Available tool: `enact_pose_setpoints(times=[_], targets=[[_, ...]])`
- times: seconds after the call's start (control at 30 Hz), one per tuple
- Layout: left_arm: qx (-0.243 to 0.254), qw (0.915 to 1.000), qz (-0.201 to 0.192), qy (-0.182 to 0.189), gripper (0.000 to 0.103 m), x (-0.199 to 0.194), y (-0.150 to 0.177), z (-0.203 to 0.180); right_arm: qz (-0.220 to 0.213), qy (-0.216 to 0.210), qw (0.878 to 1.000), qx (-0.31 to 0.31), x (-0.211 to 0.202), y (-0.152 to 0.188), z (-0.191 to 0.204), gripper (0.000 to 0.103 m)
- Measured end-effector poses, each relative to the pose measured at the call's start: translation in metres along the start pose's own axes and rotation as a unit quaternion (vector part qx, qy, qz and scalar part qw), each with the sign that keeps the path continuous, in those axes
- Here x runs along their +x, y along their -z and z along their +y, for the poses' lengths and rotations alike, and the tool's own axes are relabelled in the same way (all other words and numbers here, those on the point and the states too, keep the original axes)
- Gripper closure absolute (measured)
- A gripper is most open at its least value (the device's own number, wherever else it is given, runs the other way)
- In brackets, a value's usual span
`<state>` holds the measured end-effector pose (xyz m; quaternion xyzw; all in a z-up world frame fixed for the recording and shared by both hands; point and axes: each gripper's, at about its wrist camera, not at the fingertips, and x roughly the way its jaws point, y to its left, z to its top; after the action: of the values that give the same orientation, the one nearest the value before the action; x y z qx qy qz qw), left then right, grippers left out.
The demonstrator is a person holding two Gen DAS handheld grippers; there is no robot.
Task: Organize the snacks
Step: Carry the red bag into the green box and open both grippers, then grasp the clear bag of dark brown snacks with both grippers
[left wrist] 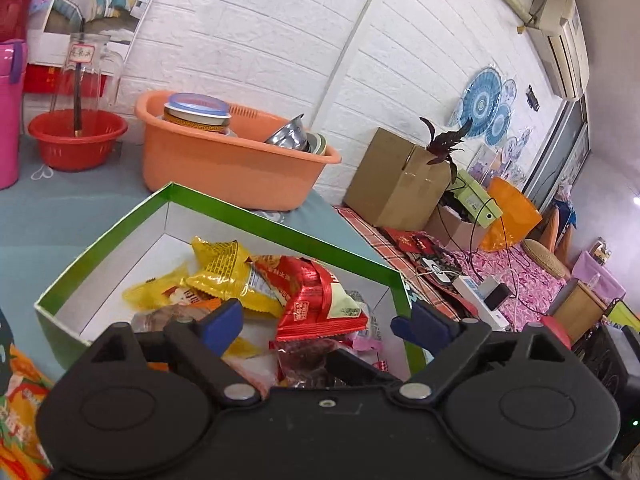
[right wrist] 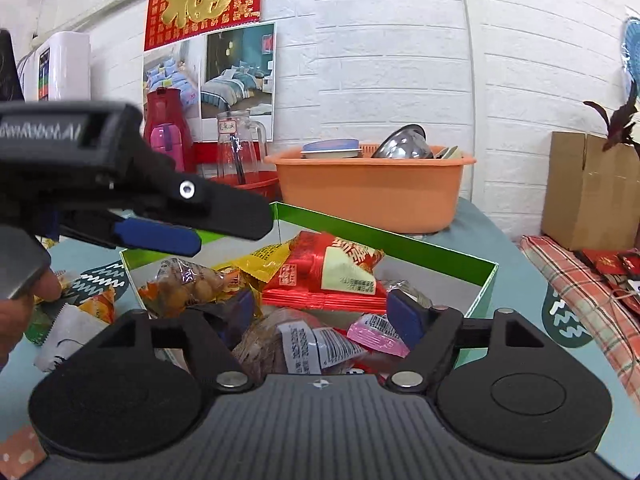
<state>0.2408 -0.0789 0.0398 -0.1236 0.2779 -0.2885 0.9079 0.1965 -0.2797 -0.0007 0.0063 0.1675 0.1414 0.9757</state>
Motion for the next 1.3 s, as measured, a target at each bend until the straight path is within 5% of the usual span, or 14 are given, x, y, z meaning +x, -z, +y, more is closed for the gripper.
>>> enact_pose_setpoints(times=[0.4, 0.67, 0.93, 1.3], targets=[[-0.026, 0.9985, -0.032, -0.036, 0.0, -0.098, 0.015, -0.003, -0.051, -0.054, 0.997, 0.023, -0.074, -0.015, 0.026, 0.0], [-0.046, 0.9946, -0.031, -0.088, 0.0, -0.141, 0.053, 0.018, -0.038, -0.091, 0.995, 0.032, -0.095, 0.0, 0.05, 0.0], [-0.076, 0.9905, -0.004, -0.115, 0.0, -0.155, 0.091, 0.051, 0.02, -0.096, 0.994, 0.056, -0.074, 0.031, 0.068, 0.0], [-0.06, 0.9946, 0.006, -0.085, 0.0, -0.155, 0.103, 0.051, 0.111, -0.051, 0.991, 0.046, -0.017, 0.043, 0.074, 0.0]])
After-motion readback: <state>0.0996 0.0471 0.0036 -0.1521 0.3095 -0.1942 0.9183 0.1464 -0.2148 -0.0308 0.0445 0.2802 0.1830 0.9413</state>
